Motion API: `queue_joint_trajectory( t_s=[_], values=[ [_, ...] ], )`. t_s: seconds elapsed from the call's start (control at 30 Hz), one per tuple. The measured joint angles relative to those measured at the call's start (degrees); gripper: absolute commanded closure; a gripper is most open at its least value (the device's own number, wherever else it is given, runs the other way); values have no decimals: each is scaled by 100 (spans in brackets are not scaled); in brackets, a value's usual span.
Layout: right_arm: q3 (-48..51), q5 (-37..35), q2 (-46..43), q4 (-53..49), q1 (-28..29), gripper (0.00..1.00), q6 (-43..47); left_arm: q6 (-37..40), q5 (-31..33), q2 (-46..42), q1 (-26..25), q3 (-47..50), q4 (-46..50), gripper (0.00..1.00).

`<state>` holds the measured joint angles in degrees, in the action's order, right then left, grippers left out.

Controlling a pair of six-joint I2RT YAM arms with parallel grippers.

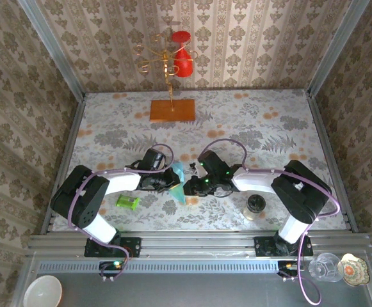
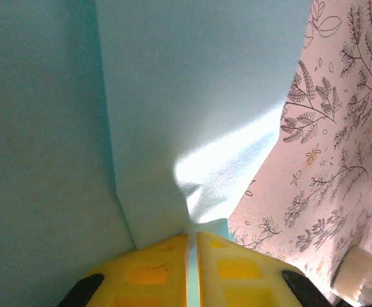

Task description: Fold a paper plane with a square sheet of paper (pick it up from the middle)

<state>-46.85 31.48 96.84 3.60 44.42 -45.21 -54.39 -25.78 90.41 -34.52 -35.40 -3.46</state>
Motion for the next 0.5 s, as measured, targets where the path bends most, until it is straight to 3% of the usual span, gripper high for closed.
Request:
queue_joint_trajectory(
  t_s=[0.5],
  values=[
    [-256, 13, 680, 295, 234, 80, -299, 0, 0, 0, 0, 0, 0, 86]
  ],
)
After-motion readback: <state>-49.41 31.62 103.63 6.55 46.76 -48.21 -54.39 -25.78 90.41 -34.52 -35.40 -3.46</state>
